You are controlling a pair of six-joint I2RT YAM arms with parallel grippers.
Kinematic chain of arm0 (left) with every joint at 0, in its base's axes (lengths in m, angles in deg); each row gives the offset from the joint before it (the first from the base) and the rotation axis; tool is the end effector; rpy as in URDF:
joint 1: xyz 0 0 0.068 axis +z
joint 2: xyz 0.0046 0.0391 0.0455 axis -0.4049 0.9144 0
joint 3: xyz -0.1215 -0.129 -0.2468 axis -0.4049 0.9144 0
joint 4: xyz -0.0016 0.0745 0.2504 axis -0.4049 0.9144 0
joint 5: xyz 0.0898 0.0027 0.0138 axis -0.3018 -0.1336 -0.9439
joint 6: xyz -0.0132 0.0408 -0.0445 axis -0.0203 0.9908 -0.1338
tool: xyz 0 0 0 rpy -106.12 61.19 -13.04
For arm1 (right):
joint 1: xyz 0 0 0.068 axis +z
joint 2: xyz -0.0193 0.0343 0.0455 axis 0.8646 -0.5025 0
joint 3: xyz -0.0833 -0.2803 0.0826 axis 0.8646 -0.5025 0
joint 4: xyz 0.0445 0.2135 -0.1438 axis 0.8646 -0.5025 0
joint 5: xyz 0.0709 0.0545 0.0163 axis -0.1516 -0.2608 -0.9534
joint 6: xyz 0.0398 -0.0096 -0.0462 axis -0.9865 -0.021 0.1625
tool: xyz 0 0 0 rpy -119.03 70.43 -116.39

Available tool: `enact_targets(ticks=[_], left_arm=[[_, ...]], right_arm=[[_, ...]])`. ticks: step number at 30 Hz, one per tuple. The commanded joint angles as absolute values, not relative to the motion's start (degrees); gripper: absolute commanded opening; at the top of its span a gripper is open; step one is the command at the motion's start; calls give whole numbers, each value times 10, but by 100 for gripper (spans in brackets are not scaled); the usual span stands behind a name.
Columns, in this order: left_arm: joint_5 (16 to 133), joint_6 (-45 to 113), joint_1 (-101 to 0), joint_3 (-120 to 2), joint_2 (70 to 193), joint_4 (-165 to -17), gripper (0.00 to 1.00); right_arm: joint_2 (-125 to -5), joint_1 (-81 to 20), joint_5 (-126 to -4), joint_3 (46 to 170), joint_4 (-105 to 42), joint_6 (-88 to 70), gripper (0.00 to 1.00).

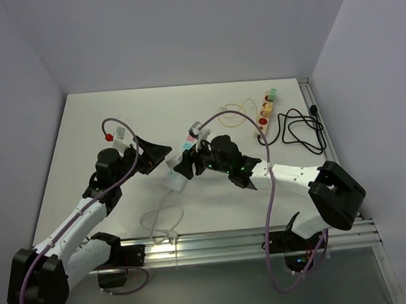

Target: Insert the plug

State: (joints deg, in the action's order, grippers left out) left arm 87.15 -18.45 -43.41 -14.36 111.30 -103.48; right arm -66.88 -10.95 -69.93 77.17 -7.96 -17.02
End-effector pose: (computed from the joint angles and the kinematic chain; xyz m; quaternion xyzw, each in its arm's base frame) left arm 0.1915 -0.0857 0.2706 -0.1852 0.7540 -0.5154 0.3626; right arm 0.2087 0.2544 0.2714 -0.2957 0.7354 0.3917 0.4674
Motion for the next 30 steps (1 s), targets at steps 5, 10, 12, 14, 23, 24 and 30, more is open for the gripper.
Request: enact_targets(ticks=[5,10,12,14,23,24,30], left_arm=[[918,-229,-432,-123,1139,-1136,73],[928,-248,-441,-120,1154,-1175,54],[923,-244,-446,-129,1150,-1167,45],[920,-240,-454,-134,1149,-1161,40],[899,-261,-506,-136,1162,-1197,38],[898,-259,-508,-141,1162,-1196,37],[896,-255,-518,-153,1156,-1191,37]], right_arm=[[-651,-104,-701,784,-29,-175,1],[-668,-98,-703,797,-38,-170,1],[-672,-96,-701,802,-44,-168,1],[-676,-96,-700,803,-46,-168,1],[-704,-82,-694,825,-69,-159,1],[-705,-81,-693,826,-70,-157,1],[-719,-75,-696,841,-87,-150,3]])
